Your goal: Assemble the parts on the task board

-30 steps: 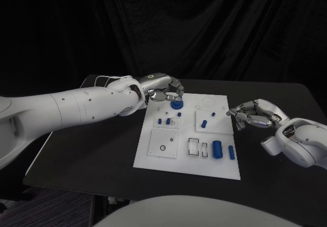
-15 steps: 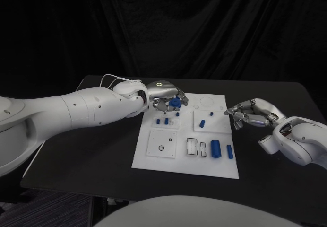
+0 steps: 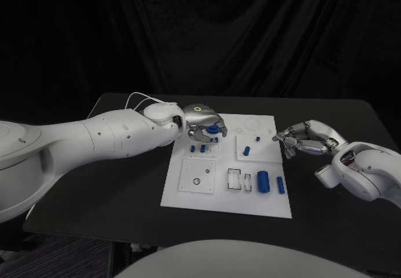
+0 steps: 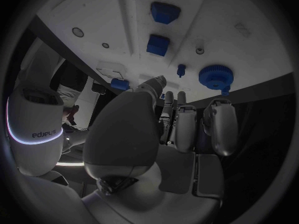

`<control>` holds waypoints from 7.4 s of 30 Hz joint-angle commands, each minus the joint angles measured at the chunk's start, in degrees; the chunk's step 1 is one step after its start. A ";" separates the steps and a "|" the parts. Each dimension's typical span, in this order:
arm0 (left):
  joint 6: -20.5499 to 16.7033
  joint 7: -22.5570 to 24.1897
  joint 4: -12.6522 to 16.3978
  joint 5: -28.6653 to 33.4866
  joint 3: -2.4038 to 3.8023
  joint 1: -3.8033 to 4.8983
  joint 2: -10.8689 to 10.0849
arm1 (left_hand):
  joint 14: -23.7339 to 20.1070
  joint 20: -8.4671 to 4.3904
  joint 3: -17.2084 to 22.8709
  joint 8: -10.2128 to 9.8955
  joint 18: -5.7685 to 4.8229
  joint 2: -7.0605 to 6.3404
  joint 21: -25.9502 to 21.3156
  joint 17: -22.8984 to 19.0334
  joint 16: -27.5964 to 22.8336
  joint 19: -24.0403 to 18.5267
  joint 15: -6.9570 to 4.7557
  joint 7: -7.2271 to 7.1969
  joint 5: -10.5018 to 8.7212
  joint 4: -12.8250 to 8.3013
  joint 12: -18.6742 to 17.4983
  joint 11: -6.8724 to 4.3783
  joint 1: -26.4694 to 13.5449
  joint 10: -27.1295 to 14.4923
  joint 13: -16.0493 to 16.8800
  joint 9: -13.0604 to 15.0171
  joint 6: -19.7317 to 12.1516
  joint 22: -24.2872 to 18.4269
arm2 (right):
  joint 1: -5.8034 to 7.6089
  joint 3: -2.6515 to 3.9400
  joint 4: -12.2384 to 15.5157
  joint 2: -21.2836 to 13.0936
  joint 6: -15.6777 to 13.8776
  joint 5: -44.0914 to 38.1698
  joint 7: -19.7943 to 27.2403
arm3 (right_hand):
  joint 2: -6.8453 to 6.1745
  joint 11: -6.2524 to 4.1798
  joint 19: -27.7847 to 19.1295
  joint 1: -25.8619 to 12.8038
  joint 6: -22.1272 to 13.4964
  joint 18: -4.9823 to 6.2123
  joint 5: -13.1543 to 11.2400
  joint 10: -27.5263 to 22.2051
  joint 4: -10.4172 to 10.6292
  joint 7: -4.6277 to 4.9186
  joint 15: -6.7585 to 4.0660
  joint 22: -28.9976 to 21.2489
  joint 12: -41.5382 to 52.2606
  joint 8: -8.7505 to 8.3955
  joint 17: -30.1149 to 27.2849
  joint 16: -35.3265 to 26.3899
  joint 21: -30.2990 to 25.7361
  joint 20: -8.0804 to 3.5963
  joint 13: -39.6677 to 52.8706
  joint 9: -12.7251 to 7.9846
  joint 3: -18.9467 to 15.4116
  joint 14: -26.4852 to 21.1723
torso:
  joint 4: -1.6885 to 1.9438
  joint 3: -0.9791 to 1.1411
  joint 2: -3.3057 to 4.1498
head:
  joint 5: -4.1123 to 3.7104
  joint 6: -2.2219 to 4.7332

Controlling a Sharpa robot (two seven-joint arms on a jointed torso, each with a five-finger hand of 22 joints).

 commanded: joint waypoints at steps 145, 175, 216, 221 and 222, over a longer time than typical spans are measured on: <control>6.67 -11.48 3.90 -1.59 0.02 0.39 -5.01 | 0.35 -1.24 0.48 3.07 -0.80 4.71 3.88 -3.61 -1.82 3.51 -1.18 3.04 1.81 -6.02 2.51 -1.57 1.53 16.91 -3.78 -1.69 11.10 12.09 | -0.22 0.03 -0.22 0.41 5.25 0.05 -4.96 | 0.10 0.14 0.33 -0.24 -0.09 0.99 -0.12 -0.16 0.10 -0.14 0.16 0.03 -0.02 0.27 -1.91 -1.46 -0.62 0.00 -0.54 0.00 0.28 -1.25 | 0.52 0.03 -0.25 | -1.16 0.00; 5.85 -11.73 3.57 -1.59 0.02 -0.46 -4.16 | -0.12 -1.20 0.55 2.95 -0.77 5.04 3.72 -4.79 -2.62 3.41 -1.11 3.14 1.71 -5.94 2.26 -1.48 1.37 17.38 -4.01 -1.72 11.12 12.04 | -0.22 0.03 -0.21 0.51 5.63 0.05 -5.59 | 0.27 0.17 0.27 -0.41 -0.16 0.98 -0.34 -0.21 0.12 -0.11 0.20 0.01 -0.01 0.26 -2.03 -1.49 -0.73 0.03 -0.63 -0.02 0.29 -1.35 | 0.59 0.03 -0.23 | -1.49 0.00; 9.20 -13.67 2.60 -1.59 0.02 -0.80 -3.79 | -3.60 -0.02 0.14 -0.16 0.84 3.45 -4.27 -11.06 -7.06 -0.77 0.42 0.72 -3.01 -4.82 -2.92 0.04 -0.33 13.04 -7.21 -4.85 1.79 9.78 | -0.21 0.04 -0.14 0.48 6.25 0.05 -6.32 | 0.37 0.18 0.25 -0.49 -0.23 0.98 -0.43 -0.24 0.07 -0.11 0.22 0.00 0.01 0.26 -2.10 -1.48 -0.80 0.05 -0.68 -0.04 0.32 -1.39 | 0.67 -0.02 -0.23 | -1.53 0.00; 8.25 -14.02 2.31 -1.59 0.02 -0.81 -3.92 | -3.80 0.02 0.20 -0.17 0.88 3.38 -4.51 -11.31 -7.26 -0.88 0.44 0.88 -2.85 -4.83 -2.90 0.05 -0.27 13.29 -7.33 -5.03 1.57 9.72 | -0.21 0.04 -0.15 0.46 6.42 0.05 -6.43 | 0.37 0.18 0.25 -0.49 -0.23 0.98 -0.43 -0.24 0.07 -0.11 0.22 0.00 0.01 0.26 -2.10 -1.48 -0.80 0.05 -0.68 -0.04 0.32 -1.39 | 0.65 -0.03 -0.23 | -1.42 0.00; 7.92 -14.06 2.27 -1.59 0.02 -0.82 -3.96 | -3.81 0.03 0.21 -0.19 0.89 3.35 -4.55 -11.29 -7.26 -0.90 0.45 0.91 -2.83 -4.84 -2.90 0.05 -0.26 13.35 -7.35 -5.08 1.47 9.71 | -0.21 0.04 -0.15 0.46 6.43 0.05 -6.44 | 0.37 0.18 0.25 -0.49 -0.23 0.98 -0.43 -0.24 0.07 -0.11 0.22 0.00 0.01 0.26 -2.10 -1.48 -0.80 0.05 -0.68 -0.04 0.32 -1.39 | 0.65 -0.03 -0.24 | -1.42 0.00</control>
